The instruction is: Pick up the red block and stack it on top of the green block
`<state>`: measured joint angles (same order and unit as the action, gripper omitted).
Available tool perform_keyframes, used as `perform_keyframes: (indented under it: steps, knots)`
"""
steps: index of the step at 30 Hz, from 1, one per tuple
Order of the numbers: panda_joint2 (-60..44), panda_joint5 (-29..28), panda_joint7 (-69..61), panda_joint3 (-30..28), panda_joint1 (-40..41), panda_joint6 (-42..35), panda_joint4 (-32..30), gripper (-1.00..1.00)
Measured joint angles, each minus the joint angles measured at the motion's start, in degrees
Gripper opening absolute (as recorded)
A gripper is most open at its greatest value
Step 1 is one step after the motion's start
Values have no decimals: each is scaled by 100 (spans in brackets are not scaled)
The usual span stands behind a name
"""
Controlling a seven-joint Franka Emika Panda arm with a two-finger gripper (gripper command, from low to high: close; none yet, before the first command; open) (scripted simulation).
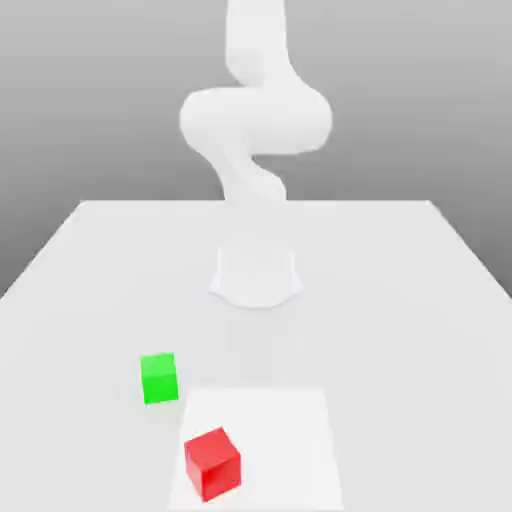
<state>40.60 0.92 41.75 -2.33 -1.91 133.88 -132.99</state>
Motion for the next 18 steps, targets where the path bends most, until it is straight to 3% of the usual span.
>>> perform_keyframes:
  steps: [10, 18]
  knots:
    - [-2121, 470, -1720, -793, -609, 842, -486, 0]
    - [-3782, 763, -3017, -1029, -709, 1507, -869, 0]
